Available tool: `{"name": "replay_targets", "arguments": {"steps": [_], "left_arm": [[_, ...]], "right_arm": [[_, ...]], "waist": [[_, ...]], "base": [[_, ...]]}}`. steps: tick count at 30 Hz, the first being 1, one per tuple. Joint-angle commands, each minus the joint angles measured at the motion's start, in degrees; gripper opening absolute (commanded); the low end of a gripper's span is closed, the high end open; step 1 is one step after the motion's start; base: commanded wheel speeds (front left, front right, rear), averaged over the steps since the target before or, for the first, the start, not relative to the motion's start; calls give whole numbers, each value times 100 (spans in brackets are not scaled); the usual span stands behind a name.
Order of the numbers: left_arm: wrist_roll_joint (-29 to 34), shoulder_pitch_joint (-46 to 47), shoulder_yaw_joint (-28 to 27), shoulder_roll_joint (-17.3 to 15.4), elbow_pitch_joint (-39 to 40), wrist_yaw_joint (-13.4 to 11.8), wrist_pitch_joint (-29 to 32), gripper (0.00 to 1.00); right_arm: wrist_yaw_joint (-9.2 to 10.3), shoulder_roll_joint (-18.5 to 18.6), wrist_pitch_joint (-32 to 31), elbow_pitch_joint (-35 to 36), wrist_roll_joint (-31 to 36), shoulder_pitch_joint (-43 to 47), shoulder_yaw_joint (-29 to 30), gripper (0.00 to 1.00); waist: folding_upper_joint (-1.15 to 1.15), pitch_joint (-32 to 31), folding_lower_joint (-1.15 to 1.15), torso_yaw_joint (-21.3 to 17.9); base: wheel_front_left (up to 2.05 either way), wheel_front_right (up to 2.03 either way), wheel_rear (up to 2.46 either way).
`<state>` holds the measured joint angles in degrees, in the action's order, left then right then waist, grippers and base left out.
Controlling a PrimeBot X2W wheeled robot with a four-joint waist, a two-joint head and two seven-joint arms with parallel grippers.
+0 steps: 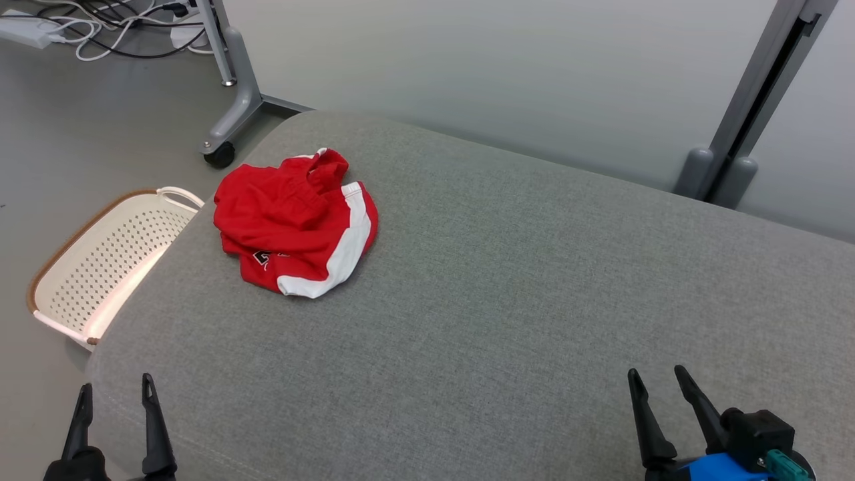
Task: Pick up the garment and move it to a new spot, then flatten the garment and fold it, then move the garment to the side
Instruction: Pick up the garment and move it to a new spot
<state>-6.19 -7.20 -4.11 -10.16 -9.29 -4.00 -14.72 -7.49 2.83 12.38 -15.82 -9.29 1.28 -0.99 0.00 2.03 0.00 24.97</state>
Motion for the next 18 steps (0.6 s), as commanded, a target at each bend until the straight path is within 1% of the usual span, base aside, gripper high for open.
{"name": "replay_targets", "arguments": {"steps": [1,4,7,11,15,16,18], "left_arm": [[-40,86,-13,-11,-3,-16,-24,100],[-103,194,-47,0,-20,-37,-28,100],[-159,432,-63,-52,-58,18,-36,100],[-205,1010,-146,-227,-191,73,-40,100],[-317,1796,-226,-431,-462,148,-20,100],[-317,1796,-226,-431,-462,148,-20,100],[-359,2211,-315,-591,-610,166,11,100]], "right_arm": [[-1,11,-17,32,26,-96,-8,100],[-1,14,-48,112,94,-146,-26,100],[-1,14,-93,240,198,-212,-5,100],[-1,33,-208,515,374,-362,45,100],[-1,183,-328,857,460,-512,122,100],[-1,183,-328,857,460,-512,122,100],[-1,264,-401,1054,482,-608,159,100]], "waist": [[0,24,0,-31],[0,111,0,-140],[0,250,0,-287],[0,566,0,-570],[0,989,0,-921],[0,989,0,-921],[0,1253,0,-1130]], "base": [[0,0,0],[0,0,0],[0,0,0],[0,0,0],[0,0,0],[0,0,0],[0,0,0]]}}
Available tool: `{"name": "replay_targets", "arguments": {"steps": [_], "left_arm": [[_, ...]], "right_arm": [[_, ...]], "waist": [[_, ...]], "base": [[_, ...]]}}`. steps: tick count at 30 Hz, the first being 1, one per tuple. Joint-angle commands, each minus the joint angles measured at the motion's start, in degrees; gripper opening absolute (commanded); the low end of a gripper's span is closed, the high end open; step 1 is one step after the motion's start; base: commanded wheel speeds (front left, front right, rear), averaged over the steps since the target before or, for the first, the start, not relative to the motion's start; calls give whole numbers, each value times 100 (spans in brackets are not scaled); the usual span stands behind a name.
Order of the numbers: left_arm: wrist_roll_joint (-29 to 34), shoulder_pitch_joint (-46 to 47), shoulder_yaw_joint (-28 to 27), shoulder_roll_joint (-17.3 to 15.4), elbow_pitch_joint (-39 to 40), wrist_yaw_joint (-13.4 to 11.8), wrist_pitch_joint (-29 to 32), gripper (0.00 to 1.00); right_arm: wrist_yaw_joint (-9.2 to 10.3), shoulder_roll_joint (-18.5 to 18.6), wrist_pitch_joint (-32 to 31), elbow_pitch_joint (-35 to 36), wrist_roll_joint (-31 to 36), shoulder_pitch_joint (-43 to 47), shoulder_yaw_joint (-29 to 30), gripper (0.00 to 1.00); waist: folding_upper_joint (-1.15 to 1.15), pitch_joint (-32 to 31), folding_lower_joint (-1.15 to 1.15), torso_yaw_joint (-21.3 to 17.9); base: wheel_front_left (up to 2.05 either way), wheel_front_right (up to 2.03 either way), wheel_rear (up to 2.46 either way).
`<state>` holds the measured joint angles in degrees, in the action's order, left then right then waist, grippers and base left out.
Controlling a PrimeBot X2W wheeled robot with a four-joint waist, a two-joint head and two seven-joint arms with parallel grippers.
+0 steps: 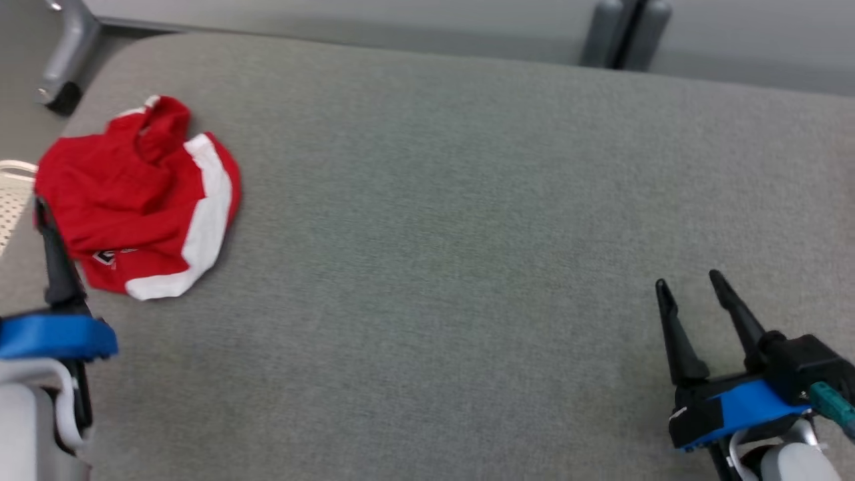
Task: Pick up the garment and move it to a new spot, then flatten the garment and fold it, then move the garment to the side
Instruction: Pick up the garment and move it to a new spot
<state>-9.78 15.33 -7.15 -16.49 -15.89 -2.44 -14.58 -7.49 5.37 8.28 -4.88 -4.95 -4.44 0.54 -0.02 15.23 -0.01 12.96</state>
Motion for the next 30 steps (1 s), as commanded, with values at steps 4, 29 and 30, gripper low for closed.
{"name": "replay_targets", "arguments": {"steps": [4,29,30], "left_arm": [[-82,799,-116,-317,-331,85,91,100],[-1054,3333,171,-750,-3924,905,3458,27],[-1126,3318,167,-713,-4005,916,3549,0]], "right_arm": [[-1,199,-84,326,14,-188,156,100],[-1,686,-389,1307,-100,-368,629,100],[-1,677,-394,1291,-95,-376,614,100]], "waist": [[2,462,1,-311],[2,1595,1,-686],[2,1576,1,-690]], "base": [[0,0,0],[0,0,0],[0,0,0]]}}
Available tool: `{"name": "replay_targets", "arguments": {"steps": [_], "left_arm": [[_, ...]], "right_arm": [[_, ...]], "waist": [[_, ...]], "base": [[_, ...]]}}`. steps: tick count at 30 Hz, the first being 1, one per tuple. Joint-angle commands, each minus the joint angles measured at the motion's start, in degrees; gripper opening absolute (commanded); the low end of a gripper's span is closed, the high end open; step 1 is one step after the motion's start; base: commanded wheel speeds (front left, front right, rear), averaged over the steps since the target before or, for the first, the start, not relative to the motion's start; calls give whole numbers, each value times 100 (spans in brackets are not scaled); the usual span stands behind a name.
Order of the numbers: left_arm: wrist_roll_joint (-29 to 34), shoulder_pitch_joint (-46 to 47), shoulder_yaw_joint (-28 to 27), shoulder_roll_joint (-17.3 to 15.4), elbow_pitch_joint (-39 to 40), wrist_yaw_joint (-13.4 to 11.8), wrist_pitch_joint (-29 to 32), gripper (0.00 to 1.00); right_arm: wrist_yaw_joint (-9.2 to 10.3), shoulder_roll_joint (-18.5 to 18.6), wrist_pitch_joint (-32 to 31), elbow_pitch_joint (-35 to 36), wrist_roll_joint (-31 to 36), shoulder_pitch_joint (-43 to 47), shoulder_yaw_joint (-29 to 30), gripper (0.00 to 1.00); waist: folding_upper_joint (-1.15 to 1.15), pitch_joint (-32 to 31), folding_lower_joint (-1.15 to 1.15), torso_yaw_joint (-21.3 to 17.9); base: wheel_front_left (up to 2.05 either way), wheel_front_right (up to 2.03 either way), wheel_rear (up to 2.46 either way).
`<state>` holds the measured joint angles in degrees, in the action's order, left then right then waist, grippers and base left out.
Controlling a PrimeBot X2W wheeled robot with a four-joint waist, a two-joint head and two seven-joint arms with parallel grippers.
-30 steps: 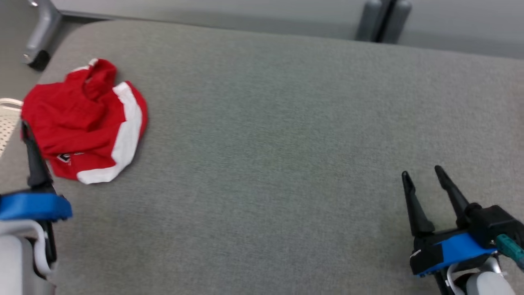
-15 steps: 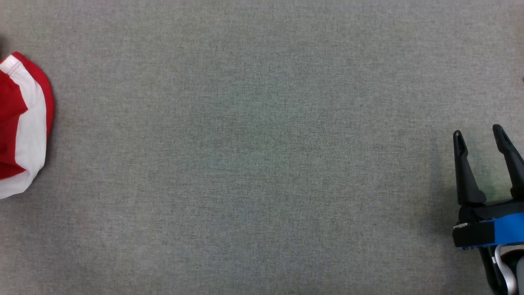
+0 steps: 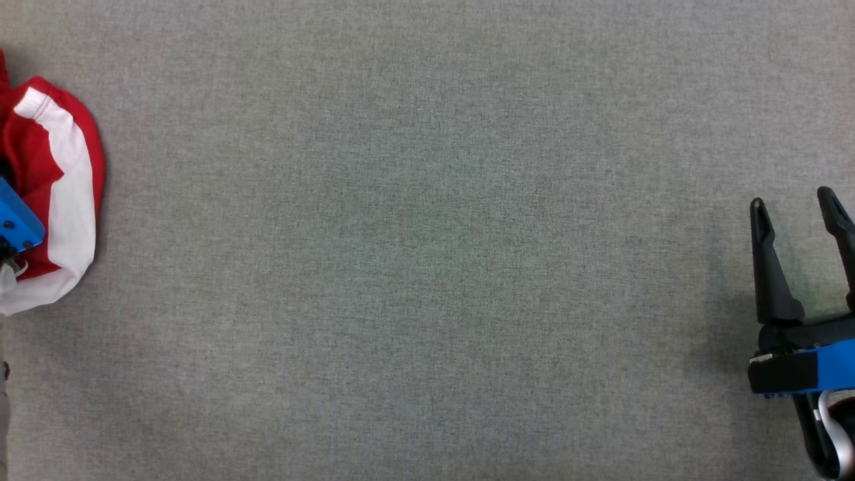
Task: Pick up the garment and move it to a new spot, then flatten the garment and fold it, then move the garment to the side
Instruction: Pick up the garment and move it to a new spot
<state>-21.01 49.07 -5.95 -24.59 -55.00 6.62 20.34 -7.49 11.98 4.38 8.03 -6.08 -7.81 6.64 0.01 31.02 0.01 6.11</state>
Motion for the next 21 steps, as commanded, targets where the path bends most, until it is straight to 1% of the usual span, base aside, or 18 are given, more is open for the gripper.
{"name": "replay_targets", "arguments": {"steps": [1,3,6,12,15,17,21], "left_arm": [[-16,-65,70,99,-132,29,93,0],[-9,-70,90,40,-107,45,-75,0],[46,26,136,-41,2,49,-482,0],[290,266,252,-183,361,-39,-1644,0],[433,421,389,-229,588,-46,-2102,0],[543,563,486,-240,768,-48,-2326,0],[725,854,735,-183,1233,-38,-2546,0]], "right_arm": [[-1,10,-2,-16,18,-45,-9,100],[-1,1,2,-52,0,-50,-45,100],[-1,-29,36,-116,-22,-32,-76,100],[-1,-167,173,-380,-62,-53,-159,100],[-1,-261,254,-555,-66,-52,-231,100],[-1,-339,319,-677,-68,-46,-268,100],[-1,-486,438,-919,-76,7,-316,100]], "waist": [[-1,-22,-1,-9],[-1,-71,-1,-27],[-1,-170,-1,-63],[-1,-547,-1,-184],[-1,-825,-1,-286],[-1,-1010,-1,-375],[-1,-1358,-1,-595]], "base": [[0,0,0],[0,0,0],[0,0,0],[0,0,0],[0,0,0],[0,0,0],[0,0,0]]}}
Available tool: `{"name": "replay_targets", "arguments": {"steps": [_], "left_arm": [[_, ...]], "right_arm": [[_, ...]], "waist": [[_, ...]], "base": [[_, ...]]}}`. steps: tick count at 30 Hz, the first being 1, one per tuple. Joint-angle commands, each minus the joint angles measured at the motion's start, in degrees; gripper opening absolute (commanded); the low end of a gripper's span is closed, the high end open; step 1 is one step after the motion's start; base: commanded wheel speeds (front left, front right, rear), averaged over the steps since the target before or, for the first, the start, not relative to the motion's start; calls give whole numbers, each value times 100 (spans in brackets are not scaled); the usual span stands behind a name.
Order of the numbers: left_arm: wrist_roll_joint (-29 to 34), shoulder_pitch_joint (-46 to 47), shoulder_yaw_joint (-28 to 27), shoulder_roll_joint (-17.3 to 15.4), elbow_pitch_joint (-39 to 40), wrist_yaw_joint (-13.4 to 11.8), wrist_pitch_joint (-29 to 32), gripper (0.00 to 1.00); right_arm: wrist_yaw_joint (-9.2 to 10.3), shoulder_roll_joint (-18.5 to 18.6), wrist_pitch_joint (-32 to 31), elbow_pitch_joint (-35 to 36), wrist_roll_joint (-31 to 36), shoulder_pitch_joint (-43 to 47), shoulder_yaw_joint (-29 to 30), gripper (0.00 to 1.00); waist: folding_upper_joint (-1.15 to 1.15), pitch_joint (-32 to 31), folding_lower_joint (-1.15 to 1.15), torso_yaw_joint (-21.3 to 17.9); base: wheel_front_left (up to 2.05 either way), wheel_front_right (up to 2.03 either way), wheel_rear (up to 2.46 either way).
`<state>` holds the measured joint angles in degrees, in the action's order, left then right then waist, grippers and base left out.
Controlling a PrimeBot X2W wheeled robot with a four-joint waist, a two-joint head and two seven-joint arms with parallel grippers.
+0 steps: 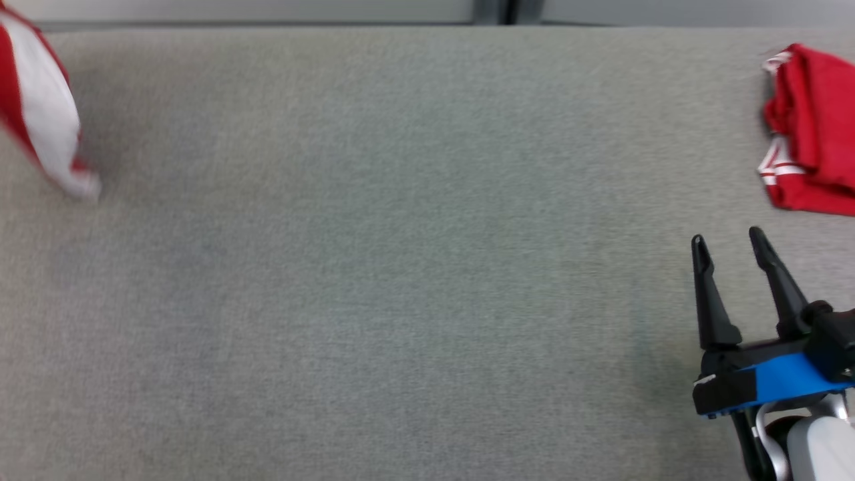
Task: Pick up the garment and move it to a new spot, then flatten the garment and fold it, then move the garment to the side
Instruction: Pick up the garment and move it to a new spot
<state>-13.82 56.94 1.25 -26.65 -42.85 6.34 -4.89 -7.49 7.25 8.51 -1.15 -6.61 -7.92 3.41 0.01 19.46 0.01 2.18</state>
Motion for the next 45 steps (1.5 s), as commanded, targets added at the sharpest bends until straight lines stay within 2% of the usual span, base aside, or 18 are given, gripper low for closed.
{"name": "replay_targets", "arguments": {"steps": [1,10,17,26,31,34,40,41,42,43,45], "left_arm": [[37,130,80,51,155,-4,-41,0],[151,538,752,460,1477,71,255,0],[121,462,1397,1046,1983,84,521,0],[3,-403,1956,1724,1947,6,496,0],[-32,-1093,2147,1869,1806,-59,395,0],[-50,-1868,2343,1982,1556,-187,235,0],[-30,-2664,2682,2091,1217,-205,57,0],[-69,-2802,2730,2121,1143,-198,44,13],[-45,-2862,2795,2131,1089,-215,13,73],[8,-2902,2855,2151,1050,-234,-18,100],[0,-2989,2933,2195,1002,-260,-102,100]], "right_arm": [[-1,-51,46,-76,-20,42,-7,100],[-1,-294,296,-510,-85,105,-65,100],[-1,-406,457,-831,-166,97,-149,100],[-1,-435,595,-1079,-256,28,-232,100],[-1,-437,638,-1196,-323,-6,-268,100],[-1,-436,650,-1318,-381,-8,-346,100],[-1,-435,667,-1433,-391,13,-376,100],[-1,-433,669,-1462,-385,14,-375,100],[-1,-432,671,-1489,-382,8,-385,100],[-1,-432,672,-1505,-379,7,-390,100],[-1,-433,672,-1533,-369,17,-405,100]], "waist": [[-1,-283,-1,-274],[-1,-703,-1,-996],[-1,-797,-1,-1513],[-1,-755,-1,-1826],[-1,-746,-1,-1859],[-1,-766,-1,-1878],[-1,-809,-1,-1816],[-1,-823,-1,-1792],[-1,-832,-1,-1776],[-1,-845,-1,-1749],[-1,-889,-1,-1704]], "base": [[0,0,0],[0,0,0],[0,0,0],[0,0,0],[0,0,0],[0,0,0],[0,0,0],[0,0,0],[0,0,0],[0,0,0],[0,0,0]]}}
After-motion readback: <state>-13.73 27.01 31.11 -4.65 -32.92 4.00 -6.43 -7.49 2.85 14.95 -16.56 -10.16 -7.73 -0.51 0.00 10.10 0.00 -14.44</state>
